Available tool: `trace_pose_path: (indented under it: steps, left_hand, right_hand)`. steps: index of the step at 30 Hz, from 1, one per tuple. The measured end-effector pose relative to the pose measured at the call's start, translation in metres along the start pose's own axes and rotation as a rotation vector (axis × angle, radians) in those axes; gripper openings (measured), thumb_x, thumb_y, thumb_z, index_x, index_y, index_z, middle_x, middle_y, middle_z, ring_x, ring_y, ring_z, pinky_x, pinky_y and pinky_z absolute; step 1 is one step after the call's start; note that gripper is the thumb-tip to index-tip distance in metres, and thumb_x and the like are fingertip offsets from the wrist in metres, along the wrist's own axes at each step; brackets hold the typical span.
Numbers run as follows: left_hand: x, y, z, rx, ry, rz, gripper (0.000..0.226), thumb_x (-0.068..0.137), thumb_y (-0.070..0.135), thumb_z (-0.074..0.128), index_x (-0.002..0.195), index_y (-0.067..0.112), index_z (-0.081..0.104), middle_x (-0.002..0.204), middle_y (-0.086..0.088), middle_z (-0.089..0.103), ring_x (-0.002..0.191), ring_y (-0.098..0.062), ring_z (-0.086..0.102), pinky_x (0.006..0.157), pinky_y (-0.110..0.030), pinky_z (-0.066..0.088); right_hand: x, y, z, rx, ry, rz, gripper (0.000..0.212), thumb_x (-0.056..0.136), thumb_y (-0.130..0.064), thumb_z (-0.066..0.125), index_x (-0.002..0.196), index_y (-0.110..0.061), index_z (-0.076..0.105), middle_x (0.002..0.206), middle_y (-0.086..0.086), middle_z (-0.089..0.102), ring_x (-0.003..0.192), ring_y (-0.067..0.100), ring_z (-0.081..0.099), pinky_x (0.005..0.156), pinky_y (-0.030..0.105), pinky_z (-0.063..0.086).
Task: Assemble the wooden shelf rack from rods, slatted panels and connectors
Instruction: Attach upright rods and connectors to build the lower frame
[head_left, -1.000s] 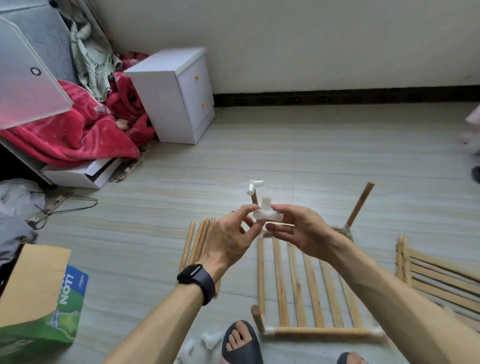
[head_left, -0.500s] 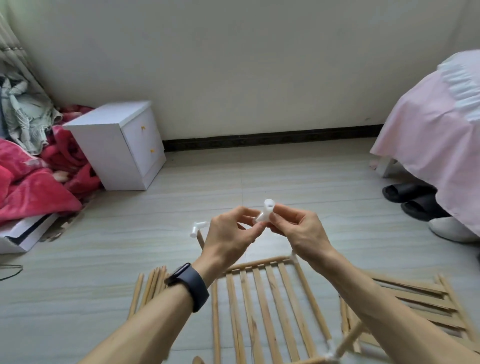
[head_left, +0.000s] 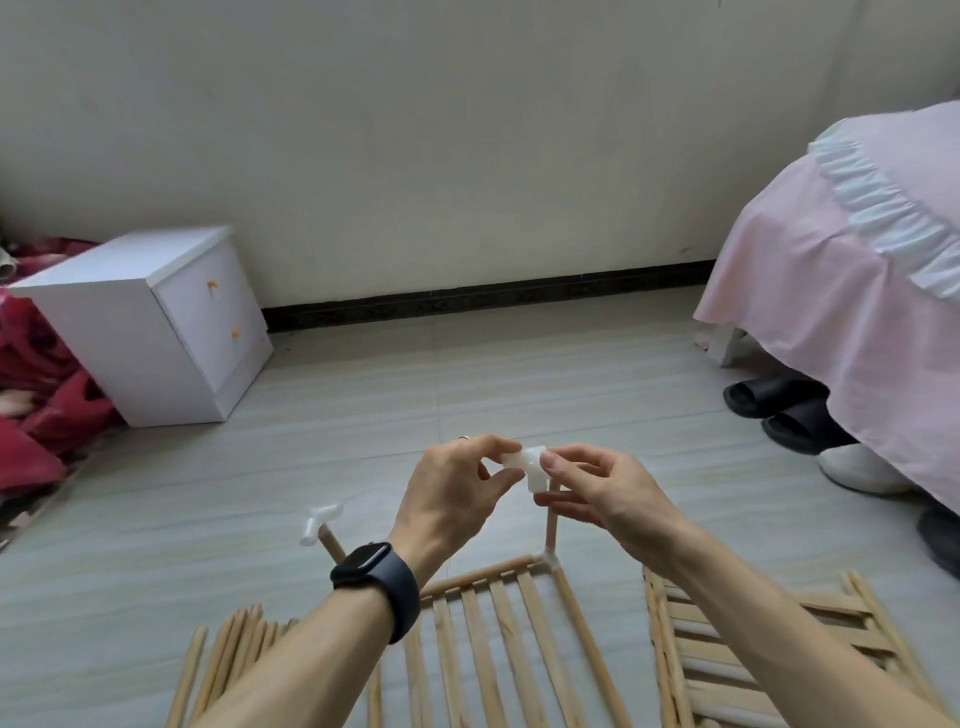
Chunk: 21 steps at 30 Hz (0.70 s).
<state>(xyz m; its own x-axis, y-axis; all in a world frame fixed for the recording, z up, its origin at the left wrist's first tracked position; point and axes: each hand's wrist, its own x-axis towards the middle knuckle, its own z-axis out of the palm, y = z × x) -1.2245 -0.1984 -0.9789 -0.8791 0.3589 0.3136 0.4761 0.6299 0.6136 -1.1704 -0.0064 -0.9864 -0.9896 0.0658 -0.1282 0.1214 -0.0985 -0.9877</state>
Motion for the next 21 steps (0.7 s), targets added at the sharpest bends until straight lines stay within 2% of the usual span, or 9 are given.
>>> trace_pose_path:
  steps: [4, 7, 10, 13, 16, 18, 21]
  left_hand:
    - [0.010, -0.014, 0.016, 0.020, -0.064, -0.030, 0.023, 0.092, 0.039, 0.070, 0.115, 0.038, 0.071, 0.097, 0.022, 0.068, 0.077, -0.002, 0.062, 0.077, -0.029, 0.053]
    - [0.012, -0.031, 0.021, -0.019, -0.070, -0.125, 0.018, 0.094, 0.041, 0.067, 0.112, 0.041, 0.069, 0.093, 0.027, 0.066, 0.082, 0.003, 0.062, 0.079, -0.028, 0.053]
    - [0.008, -0.056, 0.014, 0.077, -0.093, -0.215, 0.022, 0.094, 0.047, 0.062, 0.116, 0.045, 0.064, 0.109, 0.022, 0.065, 0.103, -0.003, 0.061, 0.089, -0.034, 0.052]
    - [0.002, -0.089, -0.001, 0.443, -0.158, -0.283, 0.041, 0.095, 0.046, 0.057, 0.135, 0.041, 0.052, 0.139, 0.006, 0.053, 0.134, -0.017, 0.042, 0.105, -0.037, 0.041]
    - [-0.011, -0.119, -0.015, 0.658, -0.199, -0.438, 0.060, 0.097, 0.048, 0.053, 0.152, 0.032, 0.035, 0.161, -0.006, 0.030, 0.150, -0.026, 0.018, 0.117, -0.041, 0.025]
    - [-0.021, -0.137, -0.020, 0.676, -0.244, -0.560, 0.069, 0.098, 0.049, 0.049, 0.158, 0.028, 0.022, 0.167, -0.011, 0.016, 0.154, -0.031, 0.008, 0.121, -0.044, 0.019]
    - [-0.035, -0.155, -0.020, 0.564, -0.270, -0.636, 0.071, 0.101, 0.042, 0.049, 0.161, 0.028, 0.013, 0.168, -0.011, 0.007, 0.155, -0.031, 0.003, 0.123, -0.045, 0.020]
  right_hand:
    - [0.018, 0.010, -0.003, -0.101, 0.035, 0.051, 0.060, 0.071, -0.057, 0.080, 0.107, -0.009, 0.071, 0.097, 0.004, 0.078, 0.085, 0.027, 0.078, 0.079, 0.037, 0.064]
    - [0.034, 0.017, -0.004, -0.154, 0.101, 0.123, 0.062, 0.078, -0.063, 0.073, 0.101, -0.005, 0.070, 0.094, 0.002, 0.077, 0.074, 0.020, 0.076, 0.065, 0.028, 0.060]
    - [0.051, 0.026, -0.007, -0.145, 0.135, 0.190, 0.055, 0.092, -0.058, 0.065, 0.106, -0.005, 0.067, 0.101, 0.006, 0.073, 0.069, 0.016, 0.070, 0.063, 0.027, 0.056]
    - [0.066, 0.030, -0.012, 0.040, 0.192, 0.284, 0.038, 0.102, -0.045, 0.056, 0.115, -0.009, 0.058, 0.106, 0.015, 0.068, 0.072, 0.022, 0.068, 0.061, 0.032, 0.058]
    - [0.074, 0.030, -0.015, 0.299, 0.244, 0.363, 0.031, 0.105, -0.032, 0.047, 0.116, -0.006, 0.058, 0.096, 0.020, 0.068, 0.068, 0.025, 0.066, 0.063, 0.036, 0.060]
    - [0.079, 0.031, -0.014, 0.461, 0.244, 0.382, 0.035, 0.106, -0.033, 0.046, 0.114, -0.002, 0.058, 0.091, 0.020, 0.068, 0.066, 0.024, 0.067, 0.064, 0.036, 0.060]
    - [0.086, 0.034, -0.010, 0.548, 0.219, 0.353, 0.034, 0.103, -0.031, 0.055, 0.116, 0.000, 0.060, 0.087, 0.017, 0.067, 0.068, 0.022, 0.067, 0.062, 0.033, 0.062]
